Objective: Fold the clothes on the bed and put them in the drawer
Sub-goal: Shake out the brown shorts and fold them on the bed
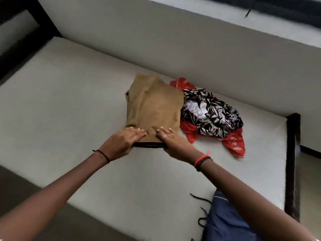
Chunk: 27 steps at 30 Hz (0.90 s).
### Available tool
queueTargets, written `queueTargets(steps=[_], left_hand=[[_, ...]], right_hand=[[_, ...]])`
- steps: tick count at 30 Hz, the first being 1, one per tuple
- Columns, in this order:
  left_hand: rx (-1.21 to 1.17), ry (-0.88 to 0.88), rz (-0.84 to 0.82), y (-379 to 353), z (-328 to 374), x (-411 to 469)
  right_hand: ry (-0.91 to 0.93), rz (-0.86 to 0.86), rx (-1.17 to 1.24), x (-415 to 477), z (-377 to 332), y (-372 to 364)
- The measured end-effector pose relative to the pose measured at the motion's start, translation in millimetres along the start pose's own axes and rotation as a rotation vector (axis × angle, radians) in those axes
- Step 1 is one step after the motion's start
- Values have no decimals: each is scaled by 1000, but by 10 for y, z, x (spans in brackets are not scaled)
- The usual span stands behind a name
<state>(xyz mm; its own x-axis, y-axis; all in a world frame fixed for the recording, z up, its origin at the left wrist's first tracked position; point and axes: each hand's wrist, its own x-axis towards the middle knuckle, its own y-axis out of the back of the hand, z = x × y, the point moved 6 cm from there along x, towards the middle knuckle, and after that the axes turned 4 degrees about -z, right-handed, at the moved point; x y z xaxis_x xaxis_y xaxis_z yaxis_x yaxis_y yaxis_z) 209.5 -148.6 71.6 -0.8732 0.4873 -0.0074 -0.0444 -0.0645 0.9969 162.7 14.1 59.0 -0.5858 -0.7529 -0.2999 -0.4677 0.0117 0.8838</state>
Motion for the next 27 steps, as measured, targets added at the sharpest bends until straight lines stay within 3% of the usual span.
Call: queueTargets(steps=[3,6,11,15,19,25,27], left_hand=[[-13,49,-98,-1097,263,-520],[-103,114,-304,-2029,721,-1054],[-269,178,-494,-2854,1425,-1876],[-434,199,-515,-2968,1649,-2255],[-385,152,-495,-2894,1601,-2284],[-267,8,-522,-2818,1470,-2230],[-308,-29,-558,-2841,1557,-2325]], right_hand=[[45,-100,-84,-54,-63,-1253],[6,-204,-106,-313,-124,-2346],[-54,-288,-52,-1029,-440,-3470],[-36,-302,13,-1390,-533,-3766],[55,-204,88,-1392,-460,-3694],[119,-277,60,-1421,-408,-3605],[92,-386,99,-1529,-482,-3673]])
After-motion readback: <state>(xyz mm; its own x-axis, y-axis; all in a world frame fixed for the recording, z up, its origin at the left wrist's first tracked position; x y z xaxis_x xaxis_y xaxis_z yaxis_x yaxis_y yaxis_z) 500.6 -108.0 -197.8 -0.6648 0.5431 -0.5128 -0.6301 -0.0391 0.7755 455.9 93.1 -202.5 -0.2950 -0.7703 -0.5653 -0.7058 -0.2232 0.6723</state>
